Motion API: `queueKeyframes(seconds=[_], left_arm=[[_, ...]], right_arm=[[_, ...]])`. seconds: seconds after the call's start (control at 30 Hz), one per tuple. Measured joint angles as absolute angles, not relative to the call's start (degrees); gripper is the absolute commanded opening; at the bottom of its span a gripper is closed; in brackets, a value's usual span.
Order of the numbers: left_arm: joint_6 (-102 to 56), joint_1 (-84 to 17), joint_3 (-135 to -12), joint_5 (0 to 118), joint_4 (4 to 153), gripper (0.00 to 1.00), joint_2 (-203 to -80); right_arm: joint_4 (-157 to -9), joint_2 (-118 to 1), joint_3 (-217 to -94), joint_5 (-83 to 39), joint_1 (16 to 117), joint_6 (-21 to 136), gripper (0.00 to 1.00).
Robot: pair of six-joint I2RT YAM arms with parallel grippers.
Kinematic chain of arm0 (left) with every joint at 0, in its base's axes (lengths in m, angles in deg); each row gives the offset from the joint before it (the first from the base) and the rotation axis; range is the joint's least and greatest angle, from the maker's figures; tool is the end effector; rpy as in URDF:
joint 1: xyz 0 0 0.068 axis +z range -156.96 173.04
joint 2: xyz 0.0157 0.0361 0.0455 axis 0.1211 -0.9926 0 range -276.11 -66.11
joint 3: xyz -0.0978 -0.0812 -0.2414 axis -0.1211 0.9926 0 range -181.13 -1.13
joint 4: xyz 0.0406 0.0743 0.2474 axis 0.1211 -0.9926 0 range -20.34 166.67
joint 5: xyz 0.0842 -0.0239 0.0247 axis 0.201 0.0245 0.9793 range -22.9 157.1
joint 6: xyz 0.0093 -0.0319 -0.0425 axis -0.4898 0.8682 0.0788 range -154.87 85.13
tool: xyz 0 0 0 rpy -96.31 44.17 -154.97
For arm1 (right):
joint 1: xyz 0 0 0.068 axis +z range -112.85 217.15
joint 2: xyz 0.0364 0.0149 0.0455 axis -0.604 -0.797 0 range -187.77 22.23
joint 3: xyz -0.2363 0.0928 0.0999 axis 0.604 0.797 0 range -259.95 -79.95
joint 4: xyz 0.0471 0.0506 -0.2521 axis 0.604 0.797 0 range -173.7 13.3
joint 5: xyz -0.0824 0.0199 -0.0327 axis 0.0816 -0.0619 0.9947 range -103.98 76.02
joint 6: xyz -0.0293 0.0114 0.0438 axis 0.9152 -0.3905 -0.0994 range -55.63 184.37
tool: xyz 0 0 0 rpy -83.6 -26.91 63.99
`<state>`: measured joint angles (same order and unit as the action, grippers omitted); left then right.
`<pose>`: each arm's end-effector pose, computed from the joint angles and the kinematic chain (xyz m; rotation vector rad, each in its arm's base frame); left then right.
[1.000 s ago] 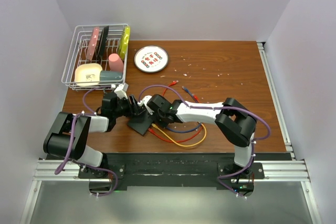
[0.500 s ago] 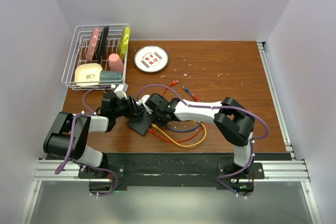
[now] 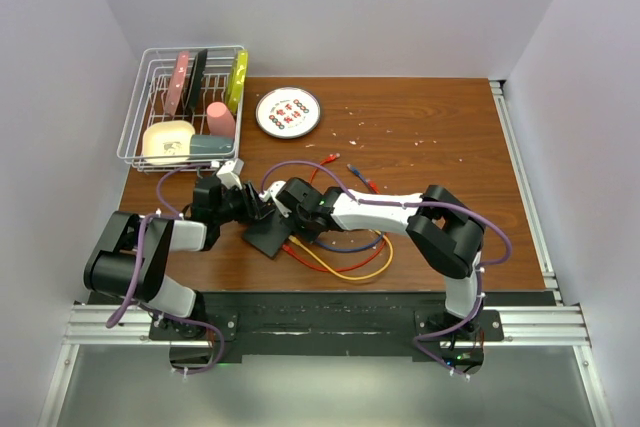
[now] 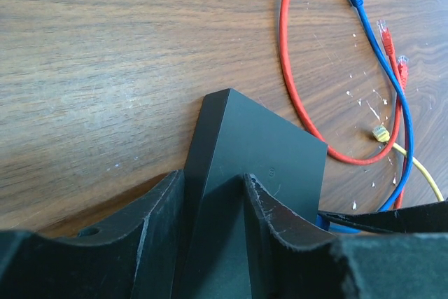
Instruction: Insert the plug into the switch port
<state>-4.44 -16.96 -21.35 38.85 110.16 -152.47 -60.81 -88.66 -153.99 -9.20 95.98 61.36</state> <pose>0.2392 -0.0592 0.1203 -0.0918 2.2092 -0.9312 0.2103 0.3418 0.1668 -1.2063 2.3412 0.2716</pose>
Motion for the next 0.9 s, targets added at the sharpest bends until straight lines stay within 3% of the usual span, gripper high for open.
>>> queueKeyframes(seconds=[0.43, 0.67, 0.9], left_arm=[[-4.2, -17.2, -21.0, 39.1, 111.4, 0.34, -152.7], [-4.1, -18.2, -20.9, 41.1, 112.3, 0.25, -152.7], [-3.9, -18.7, -19.8, 42.1, 114.6, 0.26, -152.7]], right_arm=[[-60.4, -89.2, -155.1, -9.6, 96.0, 60.9, 0.00], [-58.3, -91.0, -158.0, -9.8, 95.7, 60.9, 0.00], [-58.4, -91.0, -158.0, -10.6, 94.9, 60.1, 0.00]])
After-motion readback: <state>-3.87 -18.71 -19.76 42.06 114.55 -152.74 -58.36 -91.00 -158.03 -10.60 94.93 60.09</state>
